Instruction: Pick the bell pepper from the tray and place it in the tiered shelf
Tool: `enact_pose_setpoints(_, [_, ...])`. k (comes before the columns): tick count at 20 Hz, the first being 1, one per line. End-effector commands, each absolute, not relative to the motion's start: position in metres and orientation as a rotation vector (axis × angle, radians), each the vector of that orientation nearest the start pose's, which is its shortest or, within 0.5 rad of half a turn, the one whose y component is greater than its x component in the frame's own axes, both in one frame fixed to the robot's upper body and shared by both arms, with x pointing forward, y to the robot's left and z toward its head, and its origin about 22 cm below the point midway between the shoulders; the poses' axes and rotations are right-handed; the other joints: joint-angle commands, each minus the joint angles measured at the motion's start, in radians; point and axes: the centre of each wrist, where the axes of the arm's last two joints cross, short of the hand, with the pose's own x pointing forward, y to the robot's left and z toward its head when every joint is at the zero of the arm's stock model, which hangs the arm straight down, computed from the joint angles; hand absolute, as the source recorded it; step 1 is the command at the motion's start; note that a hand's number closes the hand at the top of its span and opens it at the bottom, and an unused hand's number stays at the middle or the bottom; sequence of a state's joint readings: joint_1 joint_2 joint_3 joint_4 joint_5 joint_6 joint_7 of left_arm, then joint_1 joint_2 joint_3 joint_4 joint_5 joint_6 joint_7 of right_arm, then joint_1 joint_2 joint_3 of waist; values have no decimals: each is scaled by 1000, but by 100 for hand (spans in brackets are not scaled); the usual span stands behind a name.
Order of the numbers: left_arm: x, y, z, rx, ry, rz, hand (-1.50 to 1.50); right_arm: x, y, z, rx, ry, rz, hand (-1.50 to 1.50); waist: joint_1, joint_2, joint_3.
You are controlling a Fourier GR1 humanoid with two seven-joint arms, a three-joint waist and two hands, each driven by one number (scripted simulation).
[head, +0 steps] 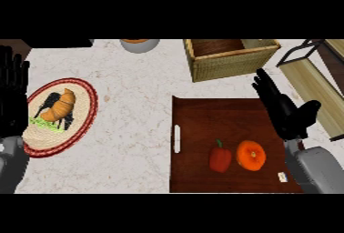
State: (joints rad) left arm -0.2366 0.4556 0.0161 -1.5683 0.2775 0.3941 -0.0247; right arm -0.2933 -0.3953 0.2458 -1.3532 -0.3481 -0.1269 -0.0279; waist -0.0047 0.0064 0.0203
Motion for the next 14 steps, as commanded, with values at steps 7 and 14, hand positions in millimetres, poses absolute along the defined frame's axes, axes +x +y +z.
enact_pose_setpoints(7, [284, 300, 65, 192, -1568, 17, 0, 300, -342, 69, -788, -1581, 224, 150, -75, -6, -36])
enact_pose_setpoints(14, [297, 296, 57, 100, -1525, -11, 0, 239, -260, 46, -172, -1761, -159, -150, -21, -9, -21])
